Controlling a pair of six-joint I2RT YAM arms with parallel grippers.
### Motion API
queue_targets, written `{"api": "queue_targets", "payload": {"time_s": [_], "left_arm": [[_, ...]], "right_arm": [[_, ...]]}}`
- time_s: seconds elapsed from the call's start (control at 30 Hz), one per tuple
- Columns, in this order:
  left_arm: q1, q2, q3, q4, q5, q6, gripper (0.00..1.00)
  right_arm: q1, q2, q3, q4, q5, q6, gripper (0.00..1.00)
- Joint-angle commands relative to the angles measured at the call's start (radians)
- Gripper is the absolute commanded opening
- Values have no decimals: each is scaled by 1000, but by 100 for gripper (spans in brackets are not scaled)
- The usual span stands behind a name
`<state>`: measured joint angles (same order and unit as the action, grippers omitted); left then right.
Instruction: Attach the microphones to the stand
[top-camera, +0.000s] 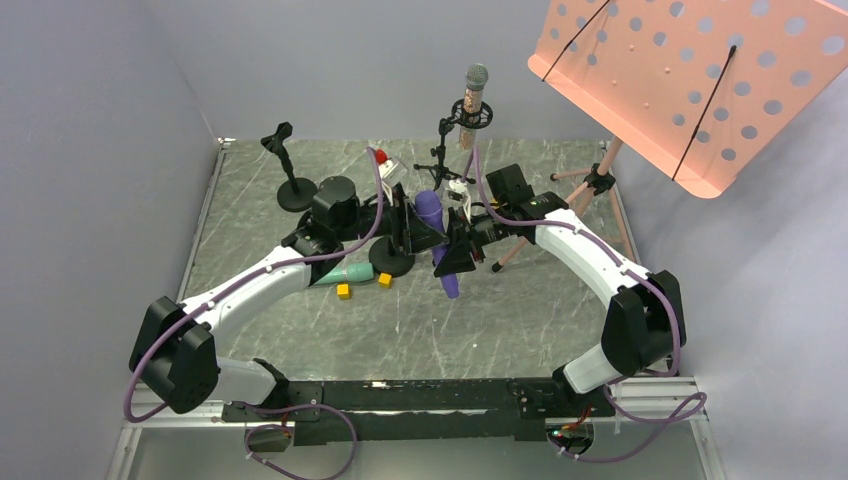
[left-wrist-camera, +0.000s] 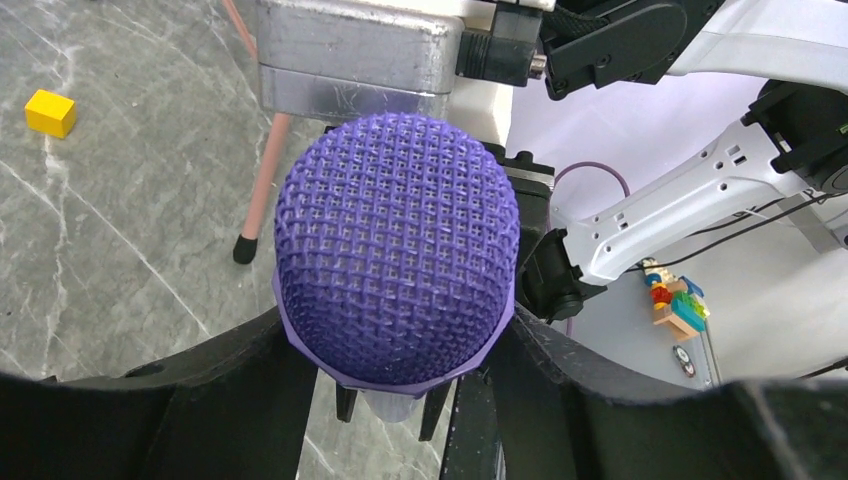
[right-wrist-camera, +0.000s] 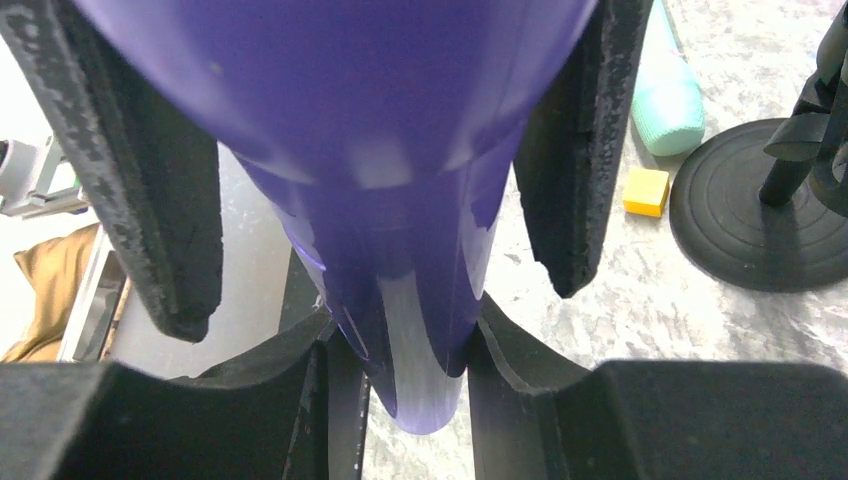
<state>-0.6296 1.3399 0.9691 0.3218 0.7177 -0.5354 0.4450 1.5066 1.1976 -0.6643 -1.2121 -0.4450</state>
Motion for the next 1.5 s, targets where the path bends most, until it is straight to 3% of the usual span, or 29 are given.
{"api": "queue_targets", "payload": {"time_s": [0.0,0.13,0.23,0.27,0.33,0.4,0.47,0.6,0.9,1.2,1.47], "left_arm": [[-2,3,35,11,22,11,62],[-2,8,31,34,20,-1,51],[-2,13,28,54,28,-9,38],[-2,15,27,60,33,-14,30],[-2,20,25,75,43,-26,1],[-2,19,16,89,44,-35,0],[-2,15,9,96,43,-42,0],[-2,-5,-8,94,38,-39,0],[21,-98,-55,43,29,-8,0],[126,-343,-126,-154,-86,87,0],[246,-515,-141,-236,-235,188,0]], "right_arm": [[4,0,43,19,-19,-22,10],[4,1,43,19,-19,-24,10],[4,5,43,17,-19,-24,10],[4,5,43,17,-20,-24,11],[5,5,43,17,-20,-23,11],[4,5,43,16,-18,-23,12],[4,3,43,17,-11,-24,19],[4,-1,39,25,-6,-21,50],[-9,-13,50,-12,2,-66,98],[-123,-50,57,-40,-16,-99,100],[-128,-61,16,7,120,-188,96]]}}
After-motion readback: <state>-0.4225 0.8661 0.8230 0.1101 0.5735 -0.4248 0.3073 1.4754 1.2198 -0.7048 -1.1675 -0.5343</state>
